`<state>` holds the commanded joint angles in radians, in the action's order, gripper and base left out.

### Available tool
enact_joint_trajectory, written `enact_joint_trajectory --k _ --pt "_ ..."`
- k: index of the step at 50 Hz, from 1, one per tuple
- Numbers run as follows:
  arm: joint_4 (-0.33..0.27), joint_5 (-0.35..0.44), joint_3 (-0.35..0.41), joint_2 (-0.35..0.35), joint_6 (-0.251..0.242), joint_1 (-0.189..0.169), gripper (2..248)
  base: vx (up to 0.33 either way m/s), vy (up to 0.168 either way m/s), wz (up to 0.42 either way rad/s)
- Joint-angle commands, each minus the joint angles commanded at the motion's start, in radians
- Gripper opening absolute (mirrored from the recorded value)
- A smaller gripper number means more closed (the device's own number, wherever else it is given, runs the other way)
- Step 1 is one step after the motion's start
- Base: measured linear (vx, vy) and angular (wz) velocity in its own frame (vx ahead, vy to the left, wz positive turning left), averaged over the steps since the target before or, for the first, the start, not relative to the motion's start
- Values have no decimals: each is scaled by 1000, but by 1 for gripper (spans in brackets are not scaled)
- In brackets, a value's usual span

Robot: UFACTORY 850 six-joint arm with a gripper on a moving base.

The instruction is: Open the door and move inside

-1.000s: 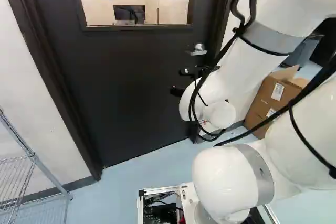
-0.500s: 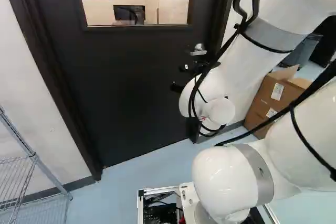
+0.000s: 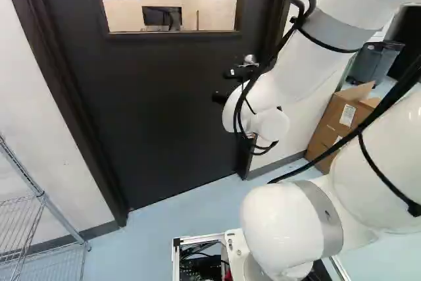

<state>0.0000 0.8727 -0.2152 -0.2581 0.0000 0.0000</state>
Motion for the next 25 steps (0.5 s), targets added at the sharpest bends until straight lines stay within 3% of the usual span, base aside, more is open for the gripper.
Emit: enact_joint_trajectory --k 25 --pt "0 0 -62 1 0 0 247 0 0 0"
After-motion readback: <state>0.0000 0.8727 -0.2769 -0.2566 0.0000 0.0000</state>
